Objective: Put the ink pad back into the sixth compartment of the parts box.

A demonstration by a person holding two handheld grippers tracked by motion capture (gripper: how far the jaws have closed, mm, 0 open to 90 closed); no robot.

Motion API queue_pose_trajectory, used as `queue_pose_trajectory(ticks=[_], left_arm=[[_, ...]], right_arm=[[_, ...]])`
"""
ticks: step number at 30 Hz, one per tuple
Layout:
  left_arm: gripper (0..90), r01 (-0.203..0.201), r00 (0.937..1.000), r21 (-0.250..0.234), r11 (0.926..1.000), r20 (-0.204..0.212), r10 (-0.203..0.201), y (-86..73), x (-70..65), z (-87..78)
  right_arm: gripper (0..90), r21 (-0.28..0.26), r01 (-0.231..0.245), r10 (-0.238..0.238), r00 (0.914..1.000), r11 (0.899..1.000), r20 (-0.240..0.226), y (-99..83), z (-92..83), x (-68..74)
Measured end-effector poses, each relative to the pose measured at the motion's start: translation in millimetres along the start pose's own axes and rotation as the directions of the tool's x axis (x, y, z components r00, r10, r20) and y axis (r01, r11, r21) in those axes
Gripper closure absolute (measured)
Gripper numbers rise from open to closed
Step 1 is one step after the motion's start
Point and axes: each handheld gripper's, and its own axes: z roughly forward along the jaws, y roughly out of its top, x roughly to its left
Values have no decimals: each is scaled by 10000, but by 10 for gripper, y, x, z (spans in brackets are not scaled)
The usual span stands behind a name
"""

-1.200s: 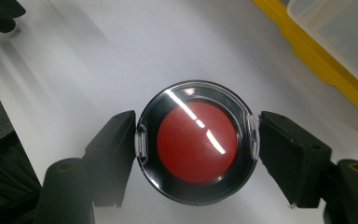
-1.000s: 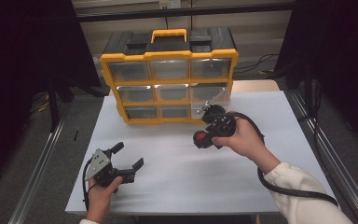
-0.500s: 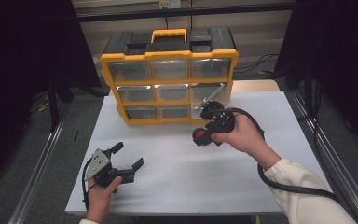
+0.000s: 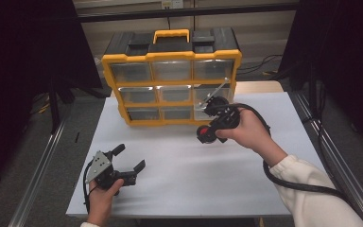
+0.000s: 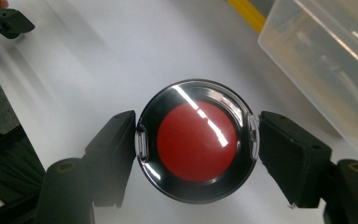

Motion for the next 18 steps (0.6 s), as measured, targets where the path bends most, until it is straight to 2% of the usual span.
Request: queue_pose_trajectory(ticks=[7,8,9,10,11,12,13,15,16,17,18], left_arm=[[23,-32,10000,0,10000,11,32,1,2,-2],[23,-255,9997,159,9995,46,254,3,18,-15],[23,-140,9999,76,9999,20,140,2,11,-9],[23,-320,9995,208,9993,63,319,5,23,-19],[23,-240,9997,148,9996,47,240,4,17,-15],[23,3,10000,-28,10000,2,-3,1,0,-1],[23,-128,9999,70,9999,15,128,2,9,-8],[23,-85,10000,36,10000,7,85,2,6,-5],[23,-232,9997,145,9996,38,232,3,16,-15],[23,-122,9999,62,9999,15,122,2,9,-8],[23,-190,9998,111,9998,30,189,3,13,-12]], right_arm=[[300,65,14,-14,10000,10000,39,34,-38,-18],[300,92,37,-37,10000,10000,54,39,-45,-20],[300,79,18,-18,10000,10000,50,43,-50,-24],[300,82,9,-10,10000,10000,70,46,-55,-25],[300,107,28,-29,10000,9999,69,50,-61,-28],[300,136,-18,17,10000,9999,71,53,-69,-28],[300,129,-28,27,10000,9999,65,58,-77,-30],[300,147,91,-93,9999,9999,113,67,-97,-38],[300,122,-17,16,10000,9999,81,72,-102,-33],[300,187,36,-39,9999,9998,145,77,-112,-38],[300,169,45,-47,9999,9998,125,81,-116,-41]])
